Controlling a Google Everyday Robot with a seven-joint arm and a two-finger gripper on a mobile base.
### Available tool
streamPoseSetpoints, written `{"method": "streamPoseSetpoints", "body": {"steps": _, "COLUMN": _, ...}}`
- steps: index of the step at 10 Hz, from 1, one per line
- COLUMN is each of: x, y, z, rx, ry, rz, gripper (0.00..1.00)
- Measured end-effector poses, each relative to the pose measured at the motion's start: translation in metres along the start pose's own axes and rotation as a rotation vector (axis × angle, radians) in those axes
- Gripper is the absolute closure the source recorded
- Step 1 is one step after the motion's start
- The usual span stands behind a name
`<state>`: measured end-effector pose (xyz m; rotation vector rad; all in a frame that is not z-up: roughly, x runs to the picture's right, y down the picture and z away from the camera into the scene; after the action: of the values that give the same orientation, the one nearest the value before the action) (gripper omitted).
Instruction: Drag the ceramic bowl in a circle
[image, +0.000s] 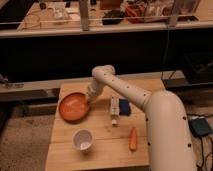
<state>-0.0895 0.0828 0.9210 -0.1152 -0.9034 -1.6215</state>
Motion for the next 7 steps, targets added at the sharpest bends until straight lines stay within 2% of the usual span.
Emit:
{"method": "streamPoseSetpoints", "body": {"steps": 2, "x": -0.013, "y": 0.026, "z": -0.011, "rx": -0.036, "ry": 0.013, "rz": 0.074, "gripper": 1.00}}
{"method": "streamPoseSetpoints", "body": {"steps": 4, "x": -0.036, "y": 0.055, "z": -0.028, "rx": -0.080, "ry": 0.022, "rz": 0.143, "gripper": 1.00}}
{"method": "streamPoseSetpoints", "body": {"steps": 5, "x": -0.052, "y": 0.063, "z": -0.036, "rx": -0.101, "ry": 0.018, "rz": 0.167, "gripper": 1.00}}
{"method": "streamPoseSetpoints", "body": {"steps": 7, "x": -0.078, "y": 0.063, "z": -0.044, "rx": -0.108, "ry": 0.003, "rz": 0.171, "gripper": 1.00}}
